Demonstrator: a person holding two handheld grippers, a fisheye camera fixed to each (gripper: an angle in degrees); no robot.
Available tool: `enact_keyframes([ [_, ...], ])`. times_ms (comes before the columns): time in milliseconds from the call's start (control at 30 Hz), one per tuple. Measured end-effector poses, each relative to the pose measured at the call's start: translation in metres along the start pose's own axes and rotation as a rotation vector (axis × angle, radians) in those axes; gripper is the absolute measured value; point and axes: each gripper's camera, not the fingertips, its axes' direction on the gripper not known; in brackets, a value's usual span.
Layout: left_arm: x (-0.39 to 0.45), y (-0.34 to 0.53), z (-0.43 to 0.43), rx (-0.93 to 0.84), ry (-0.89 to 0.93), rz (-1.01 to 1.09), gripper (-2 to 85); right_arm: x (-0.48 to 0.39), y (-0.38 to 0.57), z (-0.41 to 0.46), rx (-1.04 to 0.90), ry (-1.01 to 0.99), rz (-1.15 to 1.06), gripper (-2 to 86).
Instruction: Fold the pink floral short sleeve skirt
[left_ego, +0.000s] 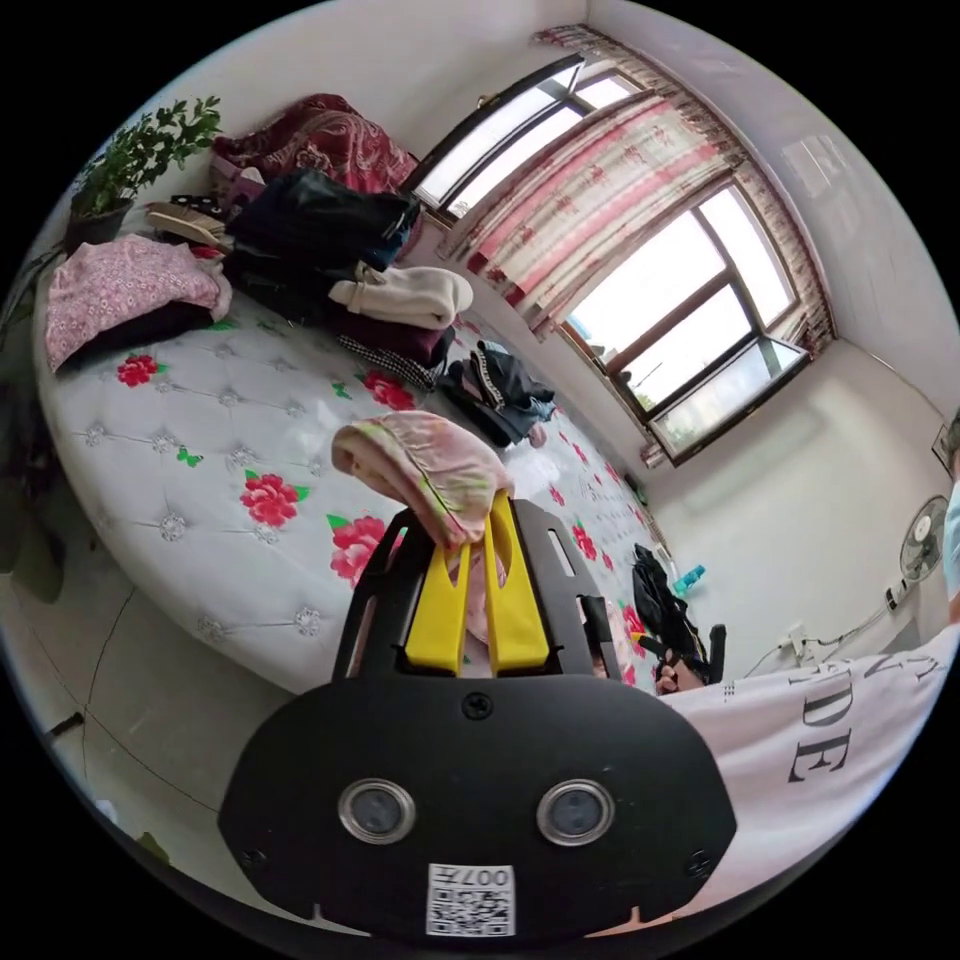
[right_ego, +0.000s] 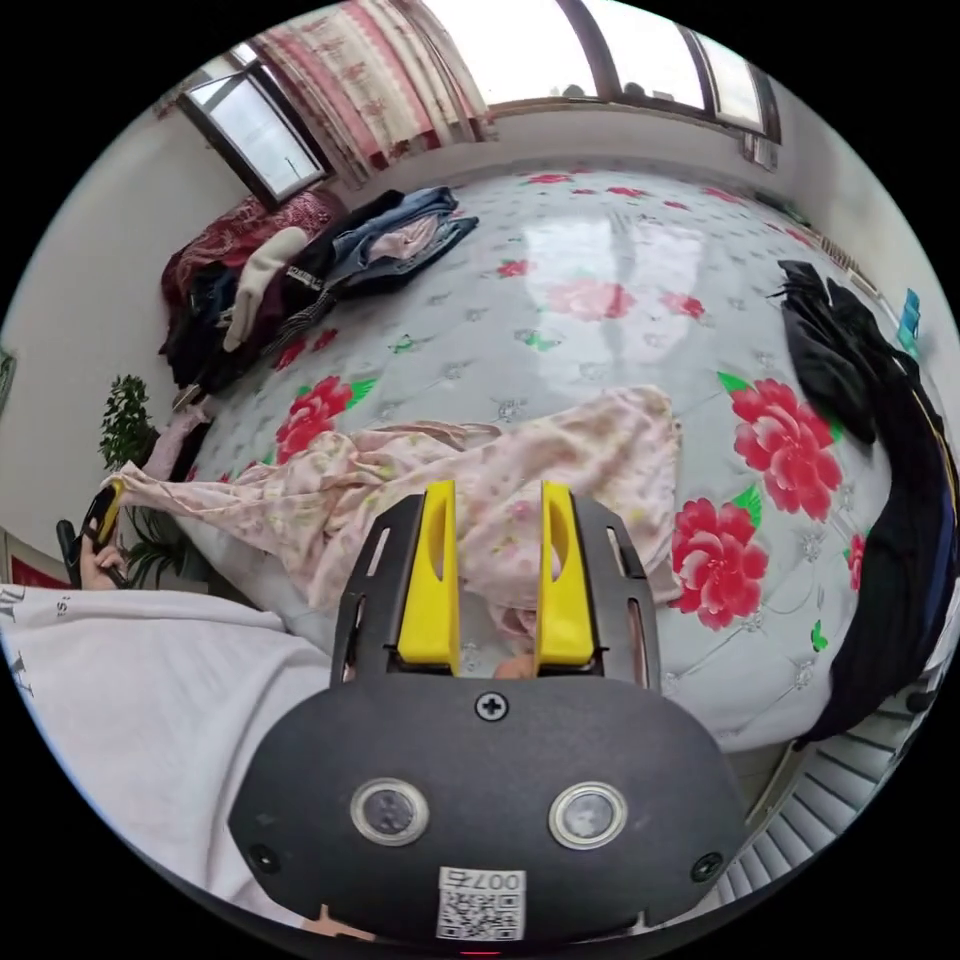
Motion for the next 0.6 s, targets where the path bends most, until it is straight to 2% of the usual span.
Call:
enact_keyframes([
  [100,-0.001,-0.013,-0.001,0.016,-0.037,-0.018,-0.9,-0.014,-0.009,0.046,-0.12,0.04,-0.019,7.0],
  [200,0.0,-0.024,-0.002,0.024,-0.062,-0.013,-0.8,-0.026,-0.006,0.097,-0.3,-0.01,-0.037,4.1],
  [333,-0.003,-0.048,0.006,-0.059,-0.17,-0.017,0.0,-0.047,-0.012,0.049,-0.108,-0.02,-0.082,1.1],
  [400,-0.01,-0.056,0.015,-0.14,-0.204,-0.055,1.5,-0.085,-0.004,-0.021,0.132,-0.162,-0.3,0.4],
  [467,-0.018,-0.056,0.02,-0.178,-0.221,-0.091,5.1,-0.117,0.006,-0.055,0.163,-0.317,-0.531,0.2],
  [500,-0.02,-0.054,0.021,-0.179,-0.224,-0.1,5.5,-0.135,0.013,-0.06,0.097,-0.399,-0.661,0.3],
  [600,-0.03,-0.039,0.026,-0.2,-0.249,-0.156,6.2,-0.151,0.027,-0.044,-0.103,-0.424,-0.775,0.9],
])
